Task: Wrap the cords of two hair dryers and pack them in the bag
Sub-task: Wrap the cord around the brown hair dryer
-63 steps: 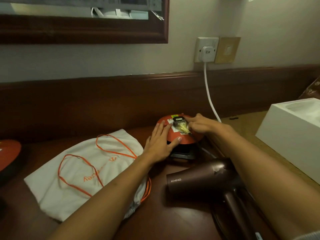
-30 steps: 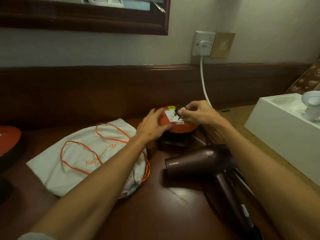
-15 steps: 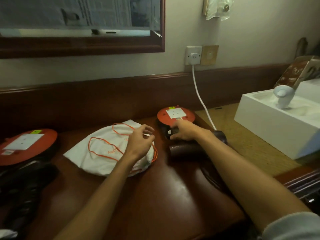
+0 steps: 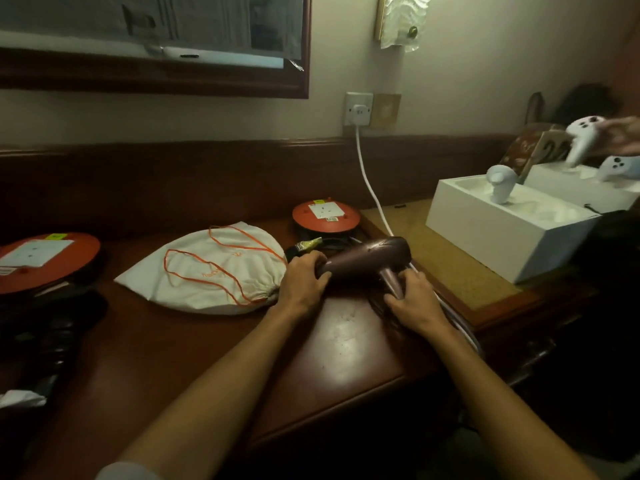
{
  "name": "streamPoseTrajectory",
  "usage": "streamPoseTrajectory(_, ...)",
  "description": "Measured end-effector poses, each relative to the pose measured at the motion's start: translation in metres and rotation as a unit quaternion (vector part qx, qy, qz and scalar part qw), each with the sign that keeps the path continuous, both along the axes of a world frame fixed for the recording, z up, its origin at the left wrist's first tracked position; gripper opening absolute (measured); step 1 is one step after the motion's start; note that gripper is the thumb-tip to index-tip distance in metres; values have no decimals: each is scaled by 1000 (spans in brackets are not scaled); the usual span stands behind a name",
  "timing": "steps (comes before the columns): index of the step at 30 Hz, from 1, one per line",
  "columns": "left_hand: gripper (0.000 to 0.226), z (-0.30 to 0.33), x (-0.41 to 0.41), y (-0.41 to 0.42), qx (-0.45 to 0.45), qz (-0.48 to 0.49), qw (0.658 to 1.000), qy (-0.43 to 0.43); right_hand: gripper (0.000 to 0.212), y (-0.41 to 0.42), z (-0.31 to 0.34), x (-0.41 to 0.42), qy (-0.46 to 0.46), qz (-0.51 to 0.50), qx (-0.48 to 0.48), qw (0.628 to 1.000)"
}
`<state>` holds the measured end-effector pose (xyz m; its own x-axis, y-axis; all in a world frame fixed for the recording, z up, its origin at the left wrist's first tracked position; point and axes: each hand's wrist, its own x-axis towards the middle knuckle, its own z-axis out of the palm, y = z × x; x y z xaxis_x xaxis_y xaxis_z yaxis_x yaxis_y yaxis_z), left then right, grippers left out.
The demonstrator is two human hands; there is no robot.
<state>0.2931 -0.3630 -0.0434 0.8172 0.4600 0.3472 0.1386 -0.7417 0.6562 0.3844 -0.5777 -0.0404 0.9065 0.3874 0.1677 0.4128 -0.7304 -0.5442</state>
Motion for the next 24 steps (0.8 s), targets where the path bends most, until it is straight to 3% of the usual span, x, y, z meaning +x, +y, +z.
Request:
streamPoseTrajectory(6, 34, 5, -15, -19, 40, 15, 999, 24, 48, -25, -1, -13, -18, 60, 12, 998)
streamPoseTrajectory(9, 37, 25, -26, -19, 127, 5, 990, 55, 53, -30, 22, -12, -51, 84, -20, 995)
streamPoseTrajectory(13, 60, 67, -38, -28, 226, -40, 973, 14, 53, -23, 79, -23, -131, 155, -93, 975)
streamPoseTrajectory(17, 78, 93, -55, -37, 341, -121, 932, 12, 48, 3, 141, -63, -146, 287, -145, 936)
streamPoseTrajectory(19, 78, 96, -69, -29, 342, -133, 929, 49, 47, 20, 153, -82, -140, 346, -150, 915)
streamPoseTrajectory(24, 54, 83, -116, 2, 291, -91, 951, 40, 43, 59, 168, -109, -160, 320, -223, 906)
